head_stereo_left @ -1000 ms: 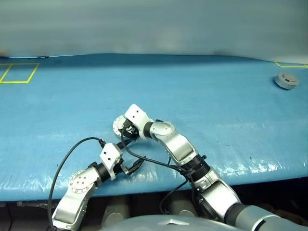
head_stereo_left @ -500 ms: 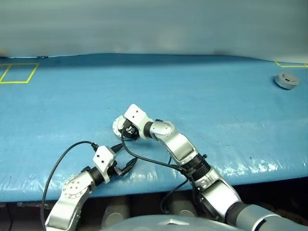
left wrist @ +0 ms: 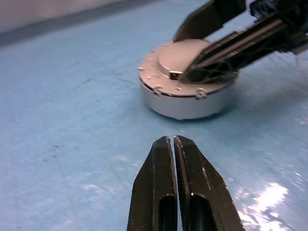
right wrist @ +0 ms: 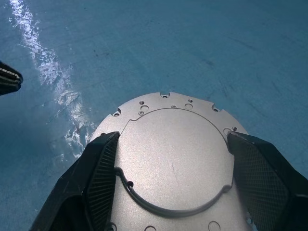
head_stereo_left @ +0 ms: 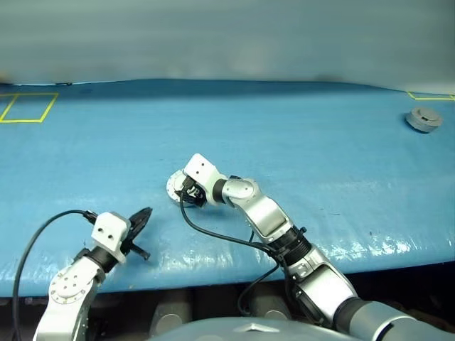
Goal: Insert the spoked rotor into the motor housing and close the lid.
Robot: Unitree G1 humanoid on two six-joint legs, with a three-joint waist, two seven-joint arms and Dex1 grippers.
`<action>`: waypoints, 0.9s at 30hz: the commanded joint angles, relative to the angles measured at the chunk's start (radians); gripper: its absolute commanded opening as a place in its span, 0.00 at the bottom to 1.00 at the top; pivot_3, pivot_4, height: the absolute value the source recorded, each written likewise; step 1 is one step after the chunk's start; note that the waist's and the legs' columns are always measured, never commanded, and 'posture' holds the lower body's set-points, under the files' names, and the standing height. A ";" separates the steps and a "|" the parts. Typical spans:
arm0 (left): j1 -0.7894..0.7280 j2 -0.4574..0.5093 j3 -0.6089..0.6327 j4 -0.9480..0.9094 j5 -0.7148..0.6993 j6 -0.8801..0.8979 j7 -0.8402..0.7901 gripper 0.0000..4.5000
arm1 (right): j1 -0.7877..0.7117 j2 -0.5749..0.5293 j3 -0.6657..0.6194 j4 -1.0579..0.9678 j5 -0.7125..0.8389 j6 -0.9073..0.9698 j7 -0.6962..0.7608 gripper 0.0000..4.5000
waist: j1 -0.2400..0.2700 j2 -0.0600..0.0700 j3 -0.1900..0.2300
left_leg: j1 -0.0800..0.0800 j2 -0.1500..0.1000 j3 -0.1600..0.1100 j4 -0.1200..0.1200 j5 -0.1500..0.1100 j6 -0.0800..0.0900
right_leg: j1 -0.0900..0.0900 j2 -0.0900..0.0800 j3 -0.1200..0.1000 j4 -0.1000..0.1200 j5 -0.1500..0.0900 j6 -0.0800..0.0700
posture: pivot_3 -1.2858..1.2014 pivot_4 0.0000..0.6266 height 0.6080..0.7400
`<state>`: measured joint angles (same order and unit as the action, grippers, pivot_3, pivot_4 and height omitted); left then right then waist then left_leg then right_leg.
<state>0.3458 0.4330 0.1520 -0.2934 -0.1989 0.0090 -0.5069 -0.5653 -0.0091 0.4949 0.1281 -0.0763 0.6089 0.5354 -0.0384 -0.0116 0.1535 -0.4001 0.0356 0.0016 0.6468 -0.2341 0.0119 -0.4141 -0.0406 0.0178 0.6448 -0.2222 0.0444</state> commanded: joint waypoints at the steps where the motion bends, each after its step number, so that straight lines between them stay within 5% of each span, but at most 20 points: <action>1: -0.084 0.009 0.019 0.057 -0.024 -0.004 -0.013 0.01 | 0.011 -0.005 0.017 0.038 -0.010 0.009 0.005 0.72 | 0.000 0.000 0.000 | 0.000 0.000 0.000 0.000 0.000 0.000 | 0.000 0.000 0.000 0.000 0.000 0.000 | 0.52 0.24 1.00; 13: -0.337 0.067 0.007 0.356 -0.015 0.059 -0.076 0.01 | 0.014 -0.002 -0.002 0.031 -0.010 0.005 -0.009 0.72 | 0.001 -0.001 0.000 | 0.000 -0.001 0.001 -0.001 0.000 0.000 | 0.003 0.005 0.000 0.001 0.001 -0.001 | 0.52 0.24 1.00; 27: -0.503 0.060 -0.072 0.496 -0.059 0.144 -0.247 0.01 | 0.015 0.003 -0.008 0.026 -0.008 0.007 -0.020 0.72 | 0.000 -0.001 -0.001 | 0.000 -0.001 0.001 0.000 0.000 0.000 | 0.003 0.006 0.000 0.002 0.002 -0.003 | 0.52 0.24 1.00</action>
<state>-0.1345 0.4811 0.0801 0.2009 -0.2643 0.1469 -0.7522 -0.5647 -0.0009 0.4857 0.1378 -0.0757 0.5979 0.5231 -0.0382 -0.0130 0.1529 -0.4006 0.0353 0.0026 0.6465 -0.2341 0.0117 -0.4111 -0.0344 0.0181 0.6464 -0.2204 0.0418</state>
